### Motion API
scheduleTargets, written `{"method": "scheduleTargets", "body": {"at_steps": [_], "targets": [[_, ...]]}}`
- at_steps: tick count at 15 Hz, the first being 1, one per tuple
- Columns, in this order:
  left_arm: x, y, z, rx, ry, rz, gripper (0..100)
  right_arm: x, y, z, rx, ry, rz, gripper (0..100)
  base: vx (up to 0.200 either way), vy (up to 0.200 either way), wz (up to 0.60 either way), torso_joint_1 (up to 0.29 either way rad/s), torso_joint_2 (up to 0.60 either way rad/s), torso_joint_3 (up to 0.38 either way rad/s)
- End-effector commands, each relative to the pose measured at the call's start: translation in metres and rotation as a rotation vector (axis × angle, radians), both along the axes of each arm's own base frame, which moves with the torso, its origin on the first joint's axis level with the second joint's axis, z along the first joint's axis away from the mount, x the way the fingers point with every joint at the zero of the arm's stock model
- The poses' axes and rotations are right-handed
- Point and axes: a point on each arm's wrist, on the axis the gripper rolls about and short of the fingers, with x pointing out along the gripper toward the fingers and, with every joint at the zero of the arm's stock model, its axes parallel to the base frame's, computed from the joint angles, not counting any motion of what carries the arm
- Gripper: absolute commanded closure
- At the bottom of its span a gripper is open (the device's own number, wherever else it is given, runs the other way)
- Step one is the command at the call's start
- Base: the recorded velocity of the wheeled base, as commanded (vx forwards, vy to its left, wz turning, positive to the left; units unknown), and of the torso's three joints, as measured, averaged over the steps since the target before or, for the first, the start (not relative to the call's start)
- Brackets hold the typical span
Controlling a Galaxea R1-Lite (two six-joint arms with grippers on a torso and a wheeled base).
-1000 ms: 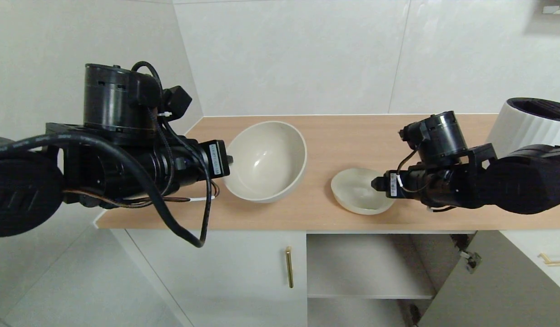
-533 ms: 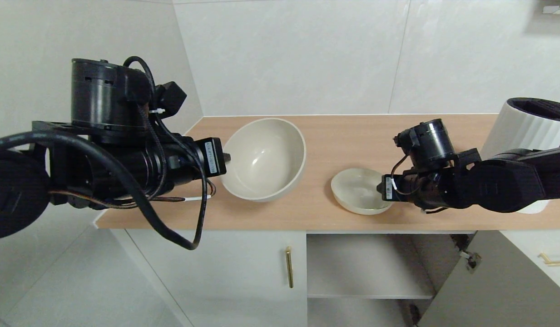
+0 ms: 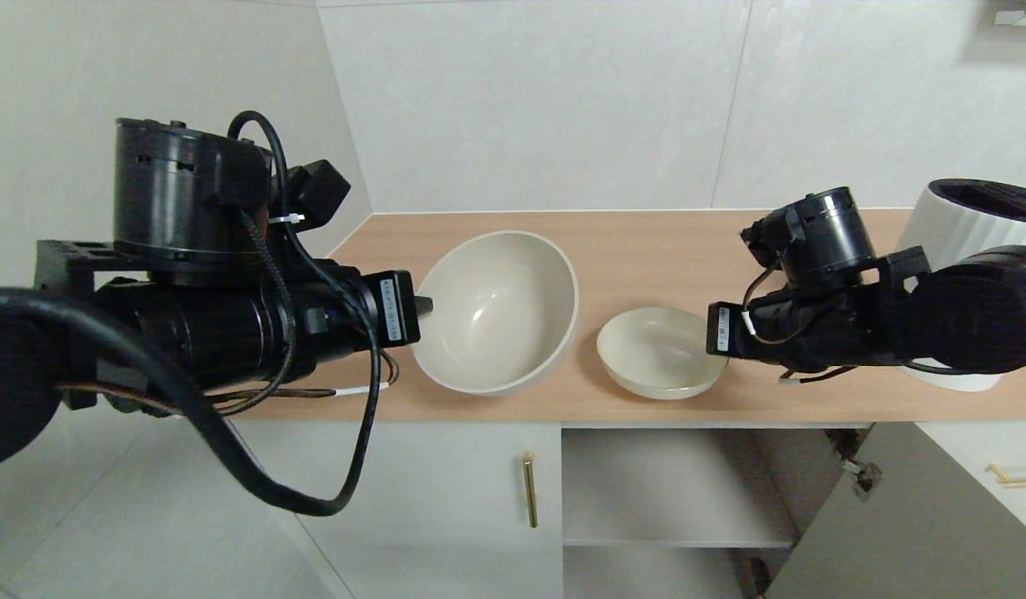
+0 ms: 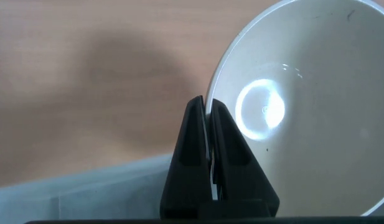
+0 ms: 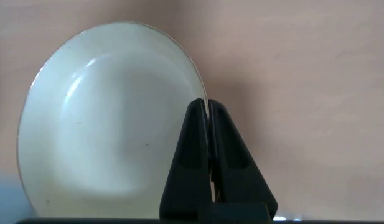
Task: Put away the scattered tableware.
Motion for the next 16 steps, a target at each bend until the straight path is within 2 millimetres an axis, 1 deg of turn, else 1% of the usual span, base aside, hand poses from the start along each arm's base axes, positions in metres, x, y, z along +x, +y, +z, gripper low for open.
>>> {"method": "scheduleTargets", "body": {"at_steps": [1,3,5,7,9,11,16], "targets": [[-0.015,0.004,0.001,-0.003,-0.007,-0.016,100,-0.026,-0.011,0.034,0.090,-0.033,0.052,100,0.000,0.000,0.00,0.000,0.00,0.000],[-0.021,0.006,-0.007,0.016,0.012,-0.022,100,-0.046,-0.019,0.046,0.125,-0.007,0.111,100,0.000,0.000,0.00,0.000,0.00,0.000],[-0.022,0.007,-0.012,0.033,0.024,-0.022,100,-0.059,-0.021,0.051,0.137,0.026,0.157,100,0.000,0.000,0.00,0.000,0.00,0.000],[-0.026,0.009,-0.009,0.029,0.015,-0.019,100,-0.069,-0.019,0.051,0.134,0.031,0.180,100,0.000,0.000,0.00,0.000,0.00,0.000],[-0.026,0.009,-0.009,0.027,0.012,-0.019,100,-0.075,-0.021,0.052,0.132,0.032,0.184,100,0.000,0.000,0.00,0.000,0.00,0.000],[-0.025,0.009,-0.010,0.028,0.016,-0.019,100,-0.077,-0.023,0.054,0.133,0.029,0.186,100,-0.200,0.000,0.00,0.007,0.00,0.009],[-0.024,0.008,-0.011,0.033,0.021,-0.018,100,-0.078,-0.023,0.047,0.119,0.046,0.191,100,-0.200,0.000,0.00,-0.002,0.00,0.001]]}}
